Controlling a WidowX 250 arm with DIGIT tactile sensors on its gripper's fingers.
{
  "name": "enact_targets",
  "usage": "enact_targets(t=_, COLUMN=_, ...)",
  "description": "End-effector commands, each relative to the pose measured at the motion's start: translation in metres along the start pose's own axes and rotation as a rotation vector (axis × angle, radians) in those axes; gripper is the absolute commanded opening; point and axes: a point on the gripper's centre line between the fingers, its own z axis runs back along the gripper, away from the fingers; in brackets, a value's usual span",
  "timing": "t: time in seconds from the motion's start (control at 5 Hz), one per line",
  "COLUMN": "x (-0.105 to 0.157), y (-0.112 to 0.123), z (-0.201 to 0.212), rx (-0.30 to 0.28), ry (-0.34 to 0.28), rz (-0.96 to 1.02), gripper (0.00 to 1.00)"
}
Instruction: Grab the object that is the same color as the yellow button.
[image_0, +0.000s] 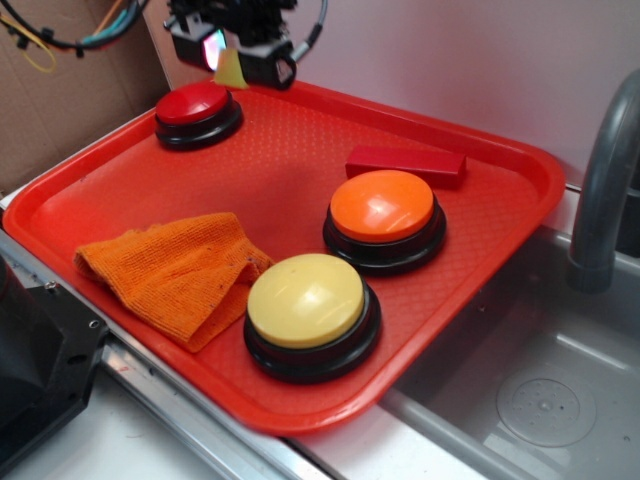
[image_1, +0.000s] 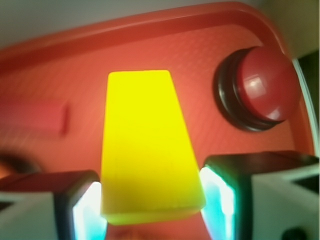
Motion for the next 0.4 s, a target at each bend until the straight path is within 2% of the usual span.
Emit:
enact_targets(t=0.0, x=-0.0143, y=-0.0256, z=0.0788, rx=-0.034, ry=-0.061, rz=-0.341, gripper=0.0)
enact_targets(t=0.2, x=-0.0155, y=-0.0301, z=0.0803, rx=-0.002, ry=-0.038, rz=-0.357, gripper=0.0)
